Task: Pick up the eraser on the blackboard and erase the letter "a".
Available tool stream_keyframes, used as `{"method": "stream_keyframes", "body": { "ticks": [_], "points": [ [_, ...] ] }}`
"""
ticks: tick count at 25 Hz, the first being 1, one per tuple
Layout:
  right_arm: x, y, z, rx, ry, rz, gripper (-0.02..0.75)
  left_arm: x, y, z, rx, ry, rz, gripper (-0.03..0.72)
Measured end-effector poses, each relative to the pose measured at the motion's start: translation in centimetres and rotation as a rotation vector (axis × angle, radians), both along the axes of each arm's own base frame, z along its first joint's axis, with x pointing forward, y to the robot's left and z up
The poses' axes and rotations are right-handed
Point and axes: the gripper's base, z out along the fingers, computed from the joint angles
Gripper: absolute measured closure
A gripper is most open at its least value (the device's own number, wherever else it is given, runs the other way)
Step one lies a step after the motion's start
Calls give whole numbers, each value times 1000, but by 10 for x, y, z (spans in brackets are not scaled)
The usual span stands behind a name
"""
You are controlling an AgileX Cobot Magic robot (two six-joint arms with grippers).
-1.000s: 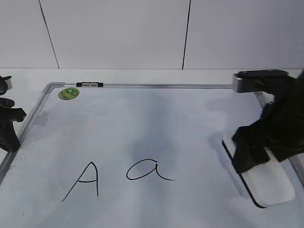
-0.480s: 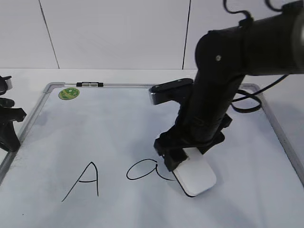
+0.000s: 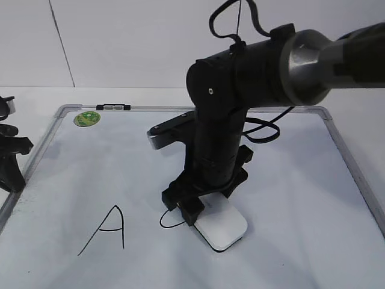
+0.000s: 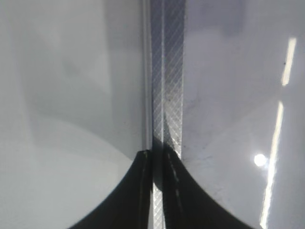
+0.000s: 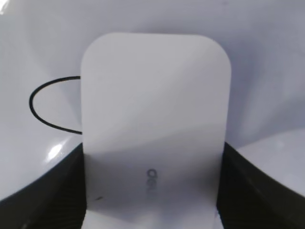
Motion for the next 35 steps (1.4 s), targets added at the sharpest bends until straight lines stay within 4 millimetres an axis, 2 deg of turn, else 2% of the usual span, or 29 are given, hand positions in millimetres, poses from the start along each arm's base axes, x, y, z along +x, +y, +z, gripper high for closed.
{"method": "stream_keyframes", "body": {
  "ticks": [4, 7, 11, 18, 24, 27, 32, 35],
  "points": [
    [-10, 19, 0, -3, -11, 59, 167, 0, 0, 0, 0, 0, 0, 659],
    [-27, 36, -1, 13, -6, 106, 167, 0, 0, 0, 0, 0, 0, 659],
    [-36, 44, -1, 15, -5, 135, 167, 0, 0, 0, 0, 0, 0, 658],
    [-21, 31, -1, -18, -26, 28, 167, 0, 0, 0, -2, -3, 3, 658],
    [18, -12, 0, -66, -53, -105, 167, 0, 0, 0, -3, -4, 5, 657],
    [28, -26, 0, -77, -54, -145, 167, 0, 0, 0, -3, -4, 5, 657],
    [24, -20, 0, -76, -51, -117, 167, 0, 0, 0, -3, -4, 5, 657],
    [8, -1, 0, -79, -49, -28, 167, 0, 0, 0, -3, -4, 5, 655]
  ]
}}
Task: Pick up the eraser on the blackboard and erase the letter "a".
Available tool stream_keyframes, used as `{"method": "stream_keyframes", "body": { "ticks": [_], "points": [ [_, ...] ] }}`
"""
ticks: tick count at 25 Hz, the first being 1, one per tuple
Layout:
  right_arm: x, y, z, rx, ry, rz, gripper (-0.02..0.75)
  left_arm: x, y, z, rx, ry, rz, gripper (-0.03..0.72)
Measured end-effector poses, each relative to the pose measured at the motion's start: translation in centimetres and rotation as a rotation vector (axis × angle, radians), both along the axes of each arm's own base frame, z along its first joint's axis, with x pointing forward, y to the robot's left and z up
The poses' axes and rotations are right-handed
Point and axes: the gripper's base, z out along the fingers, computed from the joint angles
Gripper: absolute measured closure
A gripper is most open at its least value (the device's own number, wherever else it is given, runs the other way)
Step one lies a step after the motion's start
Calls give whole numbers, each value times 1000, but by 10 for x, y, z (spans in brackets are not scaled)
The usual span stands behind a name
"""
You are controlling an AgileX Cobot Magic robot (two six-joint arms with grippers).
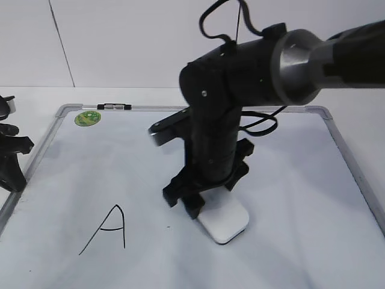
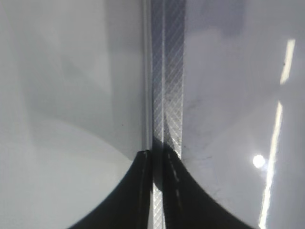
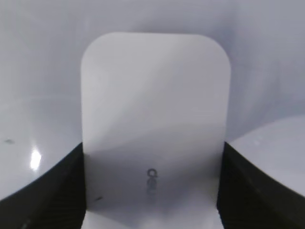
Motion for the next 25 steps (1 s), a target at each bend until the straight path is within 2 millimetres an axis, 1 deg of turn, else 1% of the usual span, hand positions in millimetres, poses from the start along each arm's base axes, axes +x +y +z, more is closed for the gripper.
{"method": "stream_keyframes", "body": {
  "ticks": [3, 5, 6, 8, 13, 16, 17, 19, 23, 25],
  "points": [
    [-28, 28, 0, 15, 21, 95, 167, 0, 0, 0, 0, 0, 0, 655],
    [-44, 43, 0, 23, 31, 143, 167, 0, 0, 0, 0, 0, 0, 654],
    [-49, 47, -1, 28, 38, 152, 167, 0, 0, 0, 0, 0, 0, 654],
    [-54, 50, -1, 32, 49, 160, 167, 0, 0, 0, 0, 0, 0, 653],
    [-53, 49, -1, 17, 36, 145, 167, 0, 0, 0, 0, 0, 0, 653],
    [-48, 46, -1, 2, 19, 109, 167, 0, 0, 0, 0, 0, 0, 653],
    [-44, 41, -1, -5, 17, 90, 167, 0, 0, 0, 0, -2, 1, 653],
    [-30, 29, -1, -23, 6, 51, 167, 0, 0, 0, -1, -2, 2, 653],
    [-1, -4, 0, -73, -15, -31, 167, 0, 0, 0, -1, -2, 2, 653],
    [10, -18, 0, -90, -16, -68, 167, 0, 0, 0, -1, -2, 2, 653]
  ]
}}
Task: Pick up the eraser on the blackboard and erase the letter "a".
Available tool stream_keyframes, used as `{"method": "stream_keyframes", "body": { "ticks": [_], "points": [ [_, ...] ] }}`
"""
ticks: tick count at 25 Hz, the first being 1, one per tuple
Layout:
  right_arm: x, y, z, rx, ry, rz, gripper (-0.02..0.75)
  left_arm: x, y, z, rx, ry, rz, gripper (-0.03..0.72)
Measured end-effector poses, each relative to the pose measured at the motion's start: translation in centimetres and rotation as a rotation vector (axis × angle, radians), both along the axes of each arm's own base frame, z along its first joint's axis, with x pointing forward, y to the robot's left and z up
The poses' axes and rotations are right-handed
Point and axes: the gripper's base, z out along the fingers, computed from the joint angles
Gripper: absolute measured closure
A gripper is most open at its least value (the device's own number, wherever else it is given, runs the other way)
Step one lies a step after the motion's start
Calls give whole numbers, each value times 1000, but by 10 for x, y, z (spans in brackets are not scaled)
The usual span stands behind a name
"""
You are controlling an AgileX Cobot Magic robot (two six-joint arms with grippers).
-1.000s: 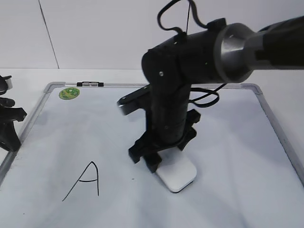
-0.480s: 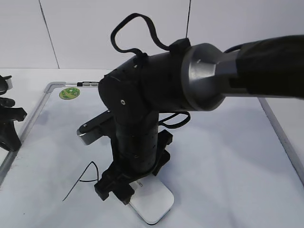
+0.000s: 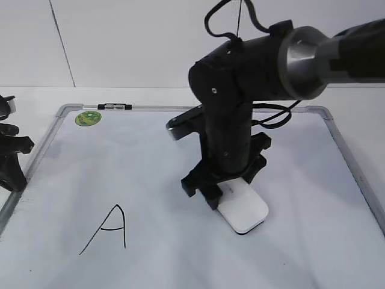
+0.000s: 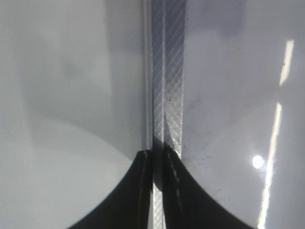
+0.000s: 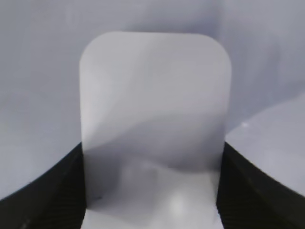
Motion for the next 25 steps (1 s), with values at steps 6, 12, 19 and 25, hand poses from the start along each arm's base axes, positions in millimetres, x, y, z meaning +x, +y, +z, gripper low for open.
{"method": "stream_keyframes", "body": {
  "ticks": [6, 12, 19, 25],
  "points": [
    [13, -28, 11, -26, -9, -64, 167, 0, 0, 0, 0, 0, 0, 653],
    [14, -55, 52, 13, -52, -137, 167, 0, 0, 0, 0, 0, 0, 650],
    [21, -111, 63, 41, -34, -301, 167, 0, 0, 0, 0, 0, 0, 649],
    [21, -167, 44, 39, -10, -450, 167, 0, 0, 0, 1, 0, -1, 648]
  ]
}}
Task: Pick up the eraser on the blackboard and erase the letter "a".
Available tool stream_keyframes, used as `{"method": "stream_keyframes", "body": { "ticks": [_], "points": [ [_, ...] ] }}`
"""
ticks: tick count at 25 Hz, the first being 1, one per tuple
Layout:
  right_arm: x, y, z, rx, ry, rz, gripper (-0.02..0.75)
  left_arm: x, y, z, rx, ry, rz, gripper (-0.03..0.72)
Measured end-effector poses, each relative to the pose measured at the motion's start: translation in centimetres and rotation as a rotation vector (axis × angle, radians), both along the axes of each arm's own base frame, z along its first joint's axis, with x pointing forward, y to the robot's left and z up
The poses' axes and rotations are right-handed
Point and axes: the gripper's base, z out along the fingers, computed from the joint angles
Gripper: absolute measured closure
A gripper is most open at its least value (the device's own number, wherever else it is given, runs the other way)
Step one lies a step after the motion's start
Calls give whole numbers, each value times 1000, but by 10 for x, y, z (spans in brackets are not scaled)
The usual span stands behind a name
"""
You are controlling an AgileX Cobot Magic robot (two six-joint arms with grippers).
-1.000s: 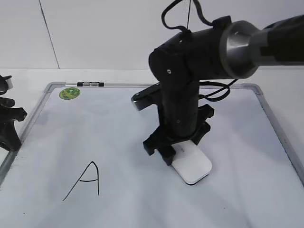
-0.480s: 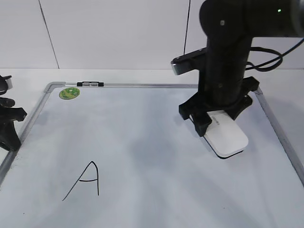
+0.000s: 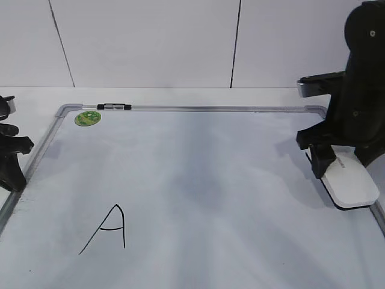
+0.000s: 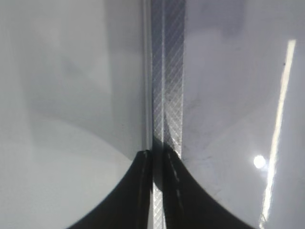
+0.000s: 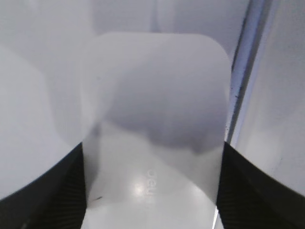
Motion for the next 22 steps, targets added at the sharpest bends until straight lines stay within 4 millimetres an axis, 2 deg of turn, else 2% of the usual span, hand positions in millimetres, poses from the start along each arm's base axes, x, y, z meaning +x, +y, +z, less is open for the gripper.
{"method": "stream_keyframes", "body": {
  "ticks": [5, 8, 15, 22],
  "points": [
    [5, -29, -9, 25, -27, -103, 167, 0, 0, 0, 0, 0, 0, 648],
    [8, -38, -10, 35, -58, -132, 167, 0, 0, 0, 0, 0, 0, 648],
    [11, -39, -10, 48, -81, -147, 167, 0, 0, 0, 0, 0, 0, 648],
    [11, -39, -19, 37, -34, -151, 167, 0, 0, 0, 0, 0, 0, 645]
  ]
}}
